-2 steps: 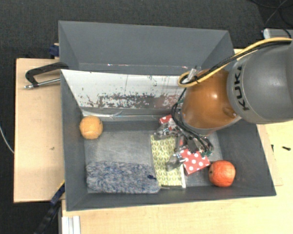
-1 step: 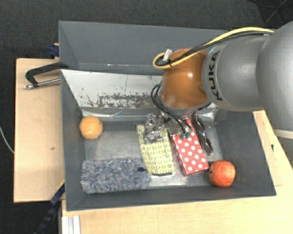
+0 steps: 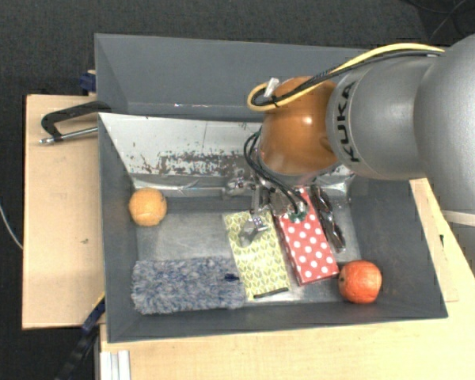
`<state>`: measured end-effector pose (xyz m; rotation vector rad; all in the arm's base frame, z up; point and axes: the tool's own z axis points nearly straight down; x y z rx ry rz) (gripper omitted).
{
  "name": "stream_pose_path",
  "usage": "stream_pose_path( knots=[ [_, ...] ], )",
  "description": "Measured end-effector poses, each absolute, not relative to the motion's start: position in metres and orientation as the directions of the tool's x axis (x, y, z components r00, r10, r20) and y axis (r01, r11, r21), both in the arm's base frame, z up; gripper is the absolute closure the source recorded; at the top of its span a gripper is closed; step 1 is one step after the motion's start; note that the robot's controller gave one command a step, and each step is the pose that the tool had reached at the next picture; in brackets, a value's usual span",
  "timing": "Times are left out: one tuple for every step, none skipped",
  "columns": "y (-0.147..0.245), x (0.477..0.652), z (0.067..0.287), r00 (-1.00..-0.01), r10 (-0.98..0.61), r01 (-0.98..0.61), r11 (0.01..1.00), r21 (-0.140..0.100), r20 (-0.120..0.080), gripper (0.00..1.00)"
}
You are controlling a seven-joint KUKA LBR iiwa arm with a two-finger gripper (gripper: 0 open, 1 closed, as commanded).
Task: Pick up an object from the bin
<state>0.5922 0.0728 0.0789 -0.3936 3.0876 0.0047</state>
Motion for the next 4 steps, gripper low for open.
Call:
stream_pose_path(
  knots=[
    [0.073,0.593,0.080,-0.968,-0.250,-0.250,0.968,0.000,-0.031,1.00],
    [0.073,0.593,0.080,-0.968,-0.250,-0.250,0.968,0.000,-0.031,1.00],
    [0.073,0.591,0.082,-0.967,-0.255,-0.255,0.967,0.000,-0.026,1.00],
    [0.037,0.594,0.153,-0.996,-0.093,-0.093,0.996,0.001,-0.005,1.00]
  ],
)
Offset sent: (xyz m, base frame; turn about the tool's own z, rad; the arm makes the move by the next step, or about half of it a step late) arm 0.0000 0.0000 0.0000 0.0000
